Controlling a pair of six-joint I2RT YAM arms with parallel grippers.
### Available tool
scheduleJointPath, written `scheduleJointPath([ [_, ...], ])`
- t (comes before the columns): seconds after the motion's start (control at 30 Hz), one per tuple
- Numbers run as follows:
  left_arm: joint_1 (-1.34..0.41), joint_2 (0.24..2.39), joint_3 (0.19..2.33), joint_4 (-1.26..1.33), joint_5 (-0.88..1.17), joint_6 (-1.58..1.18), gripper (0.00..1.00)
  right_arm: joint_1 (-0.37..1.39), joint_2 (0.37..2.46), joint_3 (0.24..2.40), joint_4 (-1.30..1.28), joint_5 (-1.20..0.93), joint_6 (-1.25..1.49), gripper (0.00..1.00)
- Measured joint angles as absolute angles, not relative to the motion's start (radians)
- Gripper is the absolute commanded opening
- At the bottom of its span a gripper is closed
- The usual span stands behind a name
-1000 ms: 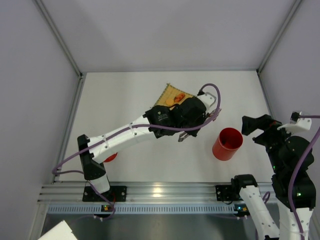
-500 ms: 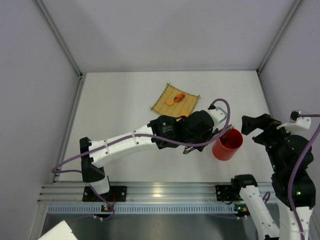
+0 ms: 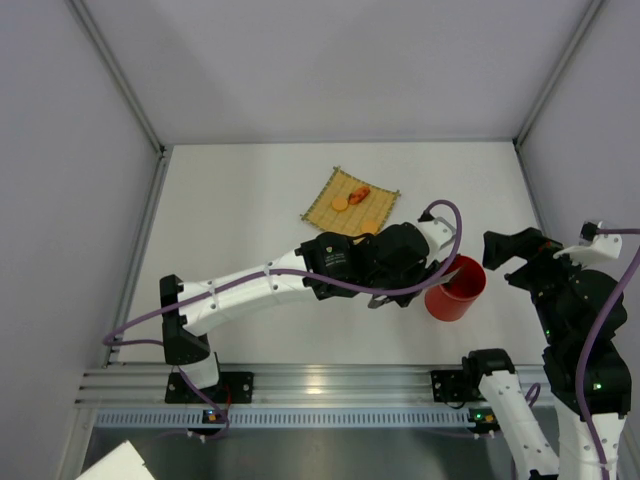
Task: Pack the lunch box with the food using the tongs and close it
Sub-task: Place the fake food in the packing box.
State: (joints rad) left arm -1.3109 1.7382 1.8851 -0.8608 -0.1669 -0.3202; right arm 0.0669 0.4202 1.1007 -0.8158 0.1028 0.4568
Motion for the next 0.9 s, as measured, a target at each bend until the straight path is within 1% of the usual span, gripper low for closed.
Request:
scheduleJointPath([
  [0.2, -1.311, 1.738, 1.885, -0.860, -0.152, -0.320, 0.45, 0.067, 0.420, 1.101, -0.816, 0.103, 0.457, 0.99],
  [0.5, -1.311, 1.739, 1.885, -0.859, -0.141, -0.319, 0.52, 0.067, 0.420, 1.100, -0.816, 0.103, 0.457, 0.99],
  [0.77, -1.311, 1.739, 1.885, -0.856, -0.136, -0.319, 0.51, 0.067, 0.420, 1.100, -0.816, 0.103, 0.456, 0.99],
  [0.9, -1.312, 1.737, 1.885, -0.852, -0.199, -0.324, 0.53, 0.067, 0.420, 1.100, -0.816, 0.103, 0.456, 0.99],
])
